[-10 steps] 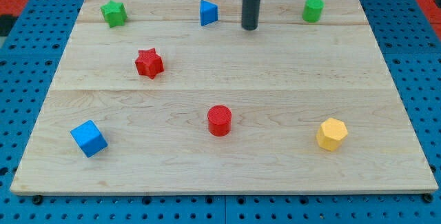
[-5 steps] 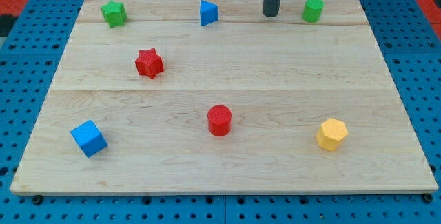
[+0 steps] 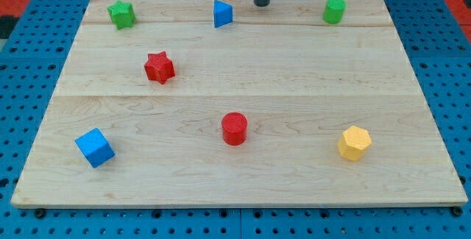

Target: Move the red circle to the centre left of the board

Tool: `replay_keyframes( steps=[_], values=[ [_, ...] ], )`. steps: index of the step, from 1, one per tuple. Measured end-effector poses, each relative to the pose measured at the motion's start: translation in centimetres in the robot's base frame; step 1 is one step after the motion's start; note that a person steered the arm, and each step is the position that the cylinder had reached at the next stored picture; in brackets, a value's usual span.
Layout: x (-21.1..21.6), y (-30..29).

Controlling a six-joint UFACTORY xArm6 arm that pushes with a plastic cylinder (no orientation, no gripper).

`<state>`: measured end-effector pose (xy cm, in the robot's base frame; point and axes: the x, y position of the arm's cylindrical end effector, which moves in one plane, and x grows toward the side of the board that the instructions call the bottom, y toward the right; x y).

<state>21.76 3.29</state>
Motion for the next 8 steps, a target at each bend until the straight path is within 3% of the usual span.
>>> replay_keyframes(
  steps=[2, 5, 6, 7, 8],
  values=[
    [0.5, -1.9],
    [20.5, -2.1],
    [22.6, 2.6],
    [27.2, 2.1],
    [29.8, -2.2]
  ],
)
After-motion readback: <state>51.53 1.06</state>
